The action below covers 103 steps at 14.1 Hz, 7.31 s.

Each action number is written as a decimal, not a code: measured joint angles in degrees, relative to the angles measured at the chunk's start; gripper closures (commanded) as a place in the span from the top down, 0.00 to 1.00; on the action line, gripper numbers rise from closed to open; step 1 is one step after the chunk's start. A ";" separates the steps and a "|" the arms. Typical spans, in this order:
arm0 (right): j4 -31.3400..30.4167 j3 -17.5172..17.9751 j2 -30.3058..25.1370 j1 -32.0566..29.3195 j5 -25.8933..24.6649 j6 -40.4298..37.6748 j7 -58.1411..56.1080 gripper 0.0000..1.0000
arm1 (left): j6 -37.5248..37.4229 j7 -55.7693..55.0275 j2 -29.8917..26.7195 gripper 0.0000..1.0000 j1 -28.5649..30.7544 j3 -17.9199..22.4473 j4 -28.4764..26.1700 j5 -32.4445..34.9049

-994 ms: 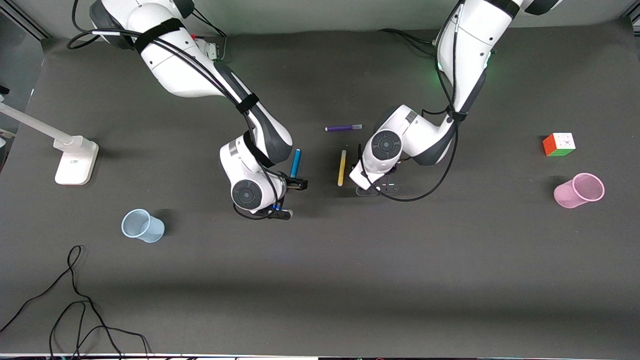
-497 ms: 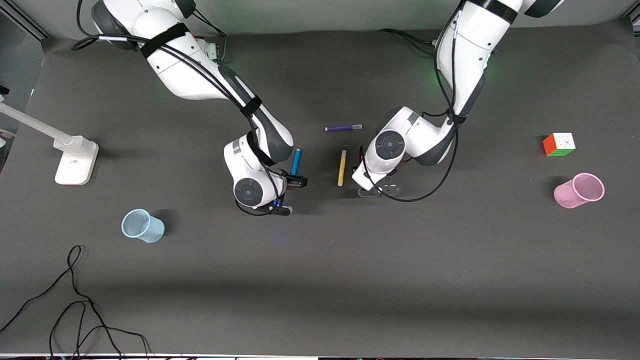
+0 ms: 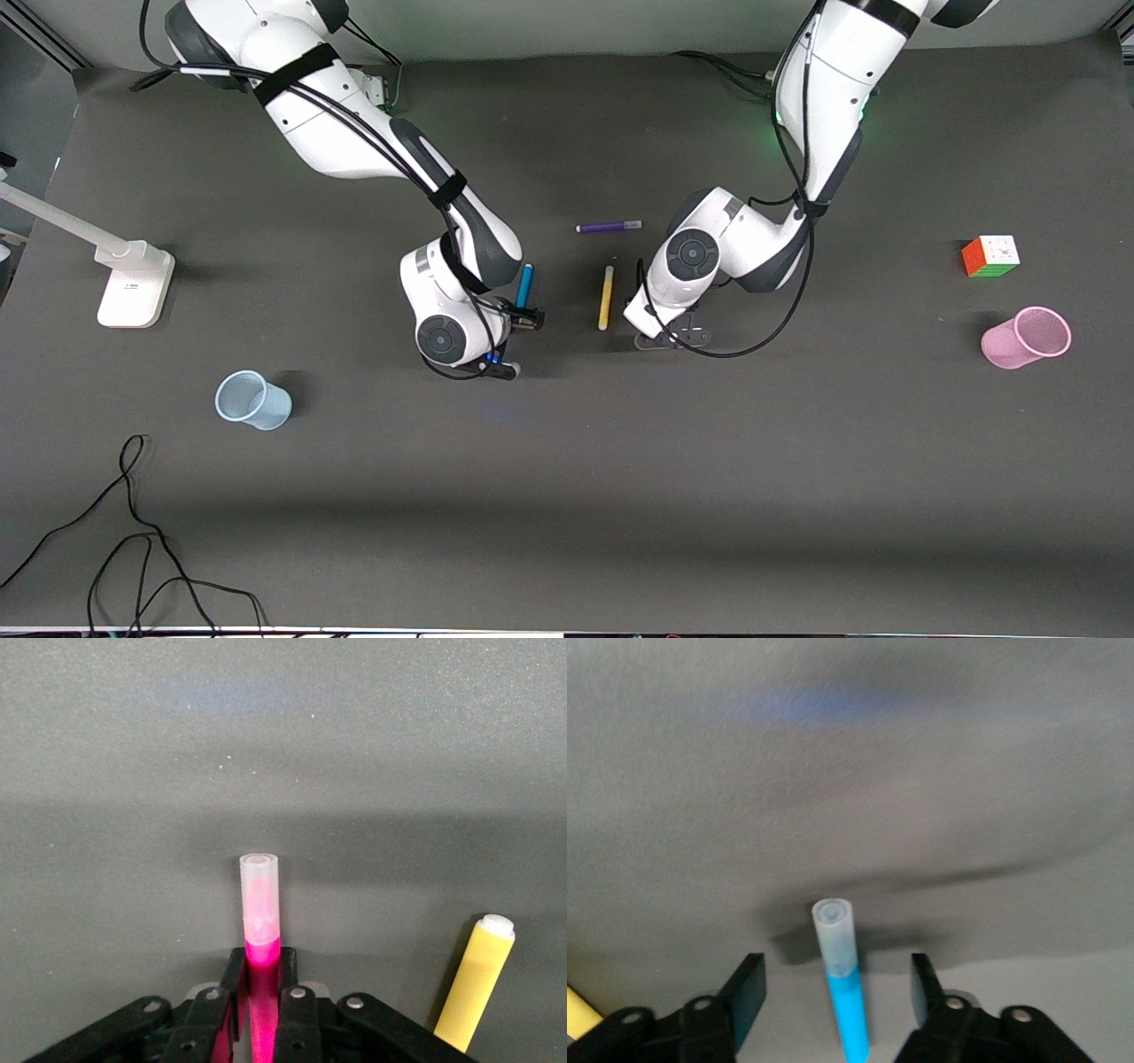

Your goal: Place pink and blue markers in matching cups

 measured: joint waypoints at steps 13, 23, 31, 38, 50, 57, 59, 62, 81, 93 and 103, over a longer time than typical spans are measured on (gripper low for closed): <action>0.95 -0.51 0.08 -0.39 0.81 0.53 0.17 0.00 | -25.40 18.66 -22.70 0.00 14.17 1.19 2.87 0.43; 3.59 -12.91 -15.77 -1.29 -3.71 -6.72 -8.30 0.00 | -35.46 70.33 -30.48 0.00 39.95 1.89 9.05 0.47; 3.22 -19.12 -22.37 -1.22 -28.94 -4.35 -9.12 0.00 | -29.61 110.16 -23.68 0.00 57.82 1.90 8.37 -12.66; -3.50 -29.86 -22.49 -1.37 -30.53 6.06 -24.77 0.00 | -25.04 139.99 -10.46 0.00 67.29 1.81 8.30 -25.66; -23.27 -35.68 -23.85 -1.04 -30.54 38.81 -34.56 0.00 | -25.64 159.51 -3.93 1.00 72.41 1.51 8.57 -34.31; -30.81 -36.11 -23.95 -1.05 -30.53 48.19 -34.55 0.00 | -27.50 160.04 -2.55 1.00 72.72 1.15 11.23 -34.85; -32.01 -36.17 -23.96 -1.07 -30.53 48.83 -34.55 0.00 | -28.40 158.90 -2.69 1.00 72.69 0.73 13.02 -34.95; -32.58 -36.35 -23.96 -1.46 -30.50 48.84 -34.36 0.13 | -31.17 149.06 -5.15 1.00 71.43 -0.20 16.99 -33.38; -20.48 -30.88 -34.20 -1.22 -25.82 13.92 -34.33 1.00 | -40.07 54.26 -29.43 1.00 29.56 -0.73 17.51 -1.58; -0.88 -7.31 -45.73 -20.32 -20.13 -23.76 -34.33 1.00 | -57.21 32.33 -28.21 1.00 22.80 0.05 23.44 4.48; -5.90 -7.00 -48.96 -21.41 -20.06 -22.81 -34.33 1.00 | -52.43 31.51 -30.89 1.00 24.81 2.42 18.56 -0.38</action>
